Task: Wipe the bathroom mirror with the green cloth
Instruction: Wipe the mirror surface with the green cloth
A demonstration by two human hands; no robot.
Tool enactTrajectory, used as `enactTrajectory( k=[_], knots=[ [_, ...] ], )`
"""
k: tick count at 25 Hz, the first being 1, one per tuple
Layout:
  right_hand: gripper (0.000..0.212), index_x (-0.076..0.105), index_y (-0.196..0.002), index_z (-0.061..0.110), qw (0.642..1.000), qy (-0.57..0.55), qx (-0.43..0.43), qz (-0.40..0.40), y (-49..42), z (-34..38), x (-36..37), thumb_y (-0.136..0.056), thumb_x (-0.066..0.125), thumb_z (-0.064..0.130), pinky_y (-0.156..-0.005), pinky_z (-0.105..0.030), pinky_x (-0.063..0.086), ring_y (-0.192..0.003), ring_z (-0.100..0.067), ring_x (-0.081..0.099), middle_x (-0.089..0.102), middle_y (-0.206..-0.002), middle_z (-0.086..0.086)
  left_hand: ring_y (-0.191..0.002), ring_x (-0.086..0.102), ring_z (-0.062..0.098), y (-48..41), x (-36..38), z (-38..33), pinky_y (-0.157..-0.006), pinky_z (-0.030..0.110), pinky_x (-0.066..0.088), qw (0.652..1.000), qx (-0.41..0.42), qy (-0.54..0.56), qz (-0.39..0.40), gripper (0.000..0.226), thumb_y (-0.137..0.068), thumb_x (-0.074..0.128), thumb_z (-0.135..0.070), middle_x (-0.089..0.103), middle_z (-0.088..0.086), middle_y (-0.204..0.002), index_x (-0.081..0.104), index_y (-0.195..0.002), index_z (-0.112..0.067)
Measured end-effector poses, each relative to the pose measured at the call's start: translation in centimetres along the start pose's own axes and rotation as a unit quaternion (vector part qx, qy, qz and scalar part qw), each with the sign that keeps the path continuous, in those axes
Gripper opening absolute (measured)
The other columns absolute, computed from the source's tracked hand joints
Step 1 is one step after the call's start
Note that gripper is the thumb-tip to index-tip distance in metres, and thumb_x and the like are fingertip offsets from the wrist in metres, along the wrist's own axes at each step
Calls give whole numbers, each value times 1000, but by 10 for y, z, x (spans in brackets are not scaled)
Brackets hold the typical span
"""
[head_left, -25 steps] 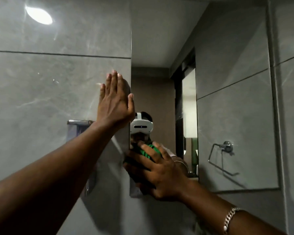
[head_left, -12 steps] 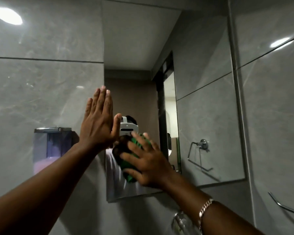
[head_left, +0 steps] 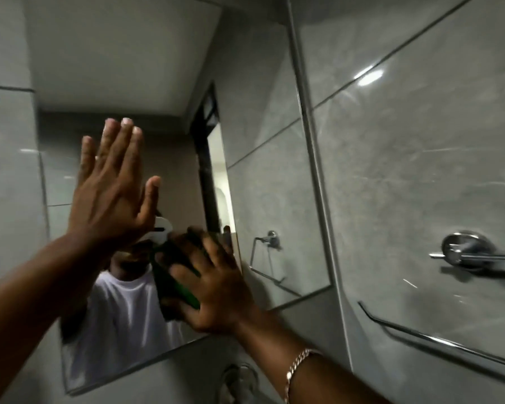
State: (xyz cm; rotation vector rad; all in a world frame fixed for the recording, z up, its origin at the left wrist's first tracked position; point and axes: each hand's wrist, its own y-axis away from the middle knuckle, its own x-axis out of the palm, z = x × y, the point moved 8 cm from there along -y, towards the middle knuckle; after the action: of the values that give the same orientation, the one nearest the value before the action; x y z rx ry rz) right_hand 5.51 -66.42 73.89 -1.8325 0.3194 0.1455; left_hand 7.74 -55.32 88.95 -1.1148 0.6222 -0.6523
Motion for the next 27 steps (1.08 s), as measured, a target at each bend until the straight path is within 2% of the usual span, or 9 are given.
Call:
enactTrajectory(
  k=[3, 6, 9, 11, 12, 14, 17, 20, 27],
  knots=[
    [65, 30, -149, 31, 998, 31, 33, -32, 58, -38, -1, -91, 47, 56, -119, -49, 23, -150, -28, 15, 29, -160, -3, -150, -7, 19, -7, 8, -21, -121, 35, -11, 1000, 14, 23, 5, 73, -90, 22, -48, 6, 13, -163, 6, -151, -10],
    [63, 31, -150, 26, 962, 53, 247, -107, 103, -95, -20, -94, 43, 52, -119, -49, 26, -149, -30, 22, 32, -159, -6, -150, -8, 20, -10, 17, -39, -123, 39, -5, 999, 41, 26, 25, 74, -90, 18, -52, 3, 12, -162, 6, -151, -10],
    [62, 43, -144, 13, 844, 29, 486, -226, 129, -143, -37, -92, 43, 47, -112, -50, 35, -139, -37, 40, 44, -150, -16, -150, -4, 22, -24, 25, -53, -123, 42, -1, 996, 88, 10, 29, 76, -90, 16, -53, 6, 13, -162, 8, -150, -8],
    [64, 47, -141, 8, 756, 16, 586, -292, 122, -160, -41, -91, 39, 49, -108, -46, 33, -134, -40, 44, 49, -145, -20, -151, -2, 23, -43, 25, -59, -123, 44, 2, 993, 116, -10, 16, 75, -91, 16, -53, 9, 14, -161, 11, -150, -6],
    [66, 47, -140, 8, 729, 12, 608, -314, 114, -164, -42, -90, 37, 50, -106, -46, 33, -133, -41, 44, 49, -144, -20, -151, -1, 23, -53, 23, -58, -123, 44, 3, 993, 118, -18, 7, 75, -92, 16, -53, 9, 13, -161, 10, -150, -7],
    [65, 46, -140, 10, 714, -3, 615, -336, 84, -172, -47, -89, 39, 51, -104, -50, 36, -132, -41, 42, 48, -145, -19, -150, -2, 24, -75, 15, -56, -123, 44, 5, 992, 120, -26, -15, 74, -92, 14, -54, 7, 12, -161, 8, -151, -9],
    [56, 43, -139, 14, 714, -30, 606, -348, 28, -194, -61, -93, 48, 46, -102, -54, 38, -131, -40, 40, 47, -144, -17, -150, -5, 24, -104, 8, -54, -123, 42, 4, 990, 133, -32, -20, 76, -91, 8, -56, 2, 11, -161, 4, -151, -9],
    [54, 46, -134, 10, 748, -49, 555, -362, -54, -222, -89, -92, 52, 44, -104, -50, 34, -130, -41, 40, 50, -138, -20, -149, -11, 23, -140, 0, -44, -123, 40, -2, 992, 121, -30, -30, 80, -88, 4, -59, -6, 10, -160, -1, -150, -10],
    [54, 40, -137, 13, 862, 12, 418, -286, -210, -273, -138, -96, 42, 47, -112, -48, 26, -134, -40, 35, 43, -145, -20, -148, -13, 20, -194, -3, 5, -120, 35, -8, 987, 136, -77, -21, 82, -85, 1, -63, -6, 8, -161, -3, -150, -13]
  ],
)
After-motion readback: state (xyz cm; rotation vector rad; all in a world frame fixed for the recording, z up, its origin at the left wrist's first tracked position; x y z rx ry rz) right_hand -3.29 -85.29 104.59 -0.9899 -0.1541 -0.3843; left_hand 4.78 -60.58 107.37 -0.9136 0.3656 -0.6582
